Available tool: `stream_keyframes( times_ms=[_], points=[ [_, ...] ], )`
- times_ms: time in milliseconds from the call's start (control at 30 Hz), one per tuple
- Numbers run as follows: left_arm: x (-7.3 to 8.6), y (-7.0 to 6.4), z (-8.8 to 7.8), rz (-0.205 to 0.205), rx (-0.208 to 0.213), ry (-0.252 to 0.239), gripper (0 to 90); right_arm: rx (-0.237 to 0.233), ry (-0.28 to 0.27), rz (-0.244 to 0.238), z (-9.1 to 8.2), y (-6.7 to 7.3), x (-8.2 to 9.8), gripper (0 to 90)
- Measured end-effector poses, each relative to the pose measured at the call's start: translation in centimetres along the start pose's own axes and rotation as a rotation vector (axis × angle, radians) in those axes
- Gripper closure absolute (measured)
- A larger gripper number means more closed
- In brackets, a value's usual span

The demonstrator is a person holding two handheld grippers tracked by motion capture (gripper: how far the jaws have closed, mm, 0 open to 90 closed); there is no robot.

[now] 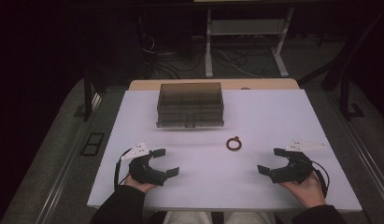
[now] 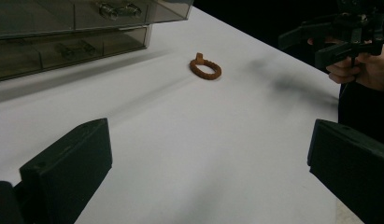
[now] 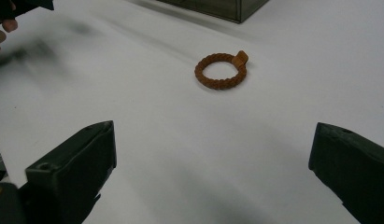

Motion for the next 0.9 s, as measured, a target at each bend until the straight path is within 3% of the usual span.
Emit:
stream_keyframes(
  times_ms=[900],
  points=[
    [0.17, 0.04, -0.15, -0.006, -0.006, 0.010, 0.0, -0.016, 0.033, -0.021, 0.10, 0.66, 0.14, 0.1]
  ],
)
Point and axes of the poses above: each handheld gripper's, and its own axes: z roughly forward along the jaws, x roughly out of its underside, y roughly to its left, the point moved 8 cm from there along z, roughly forward along the jaws, and after that the axes turned 9 degrees about -y, right-handed, at the moved point
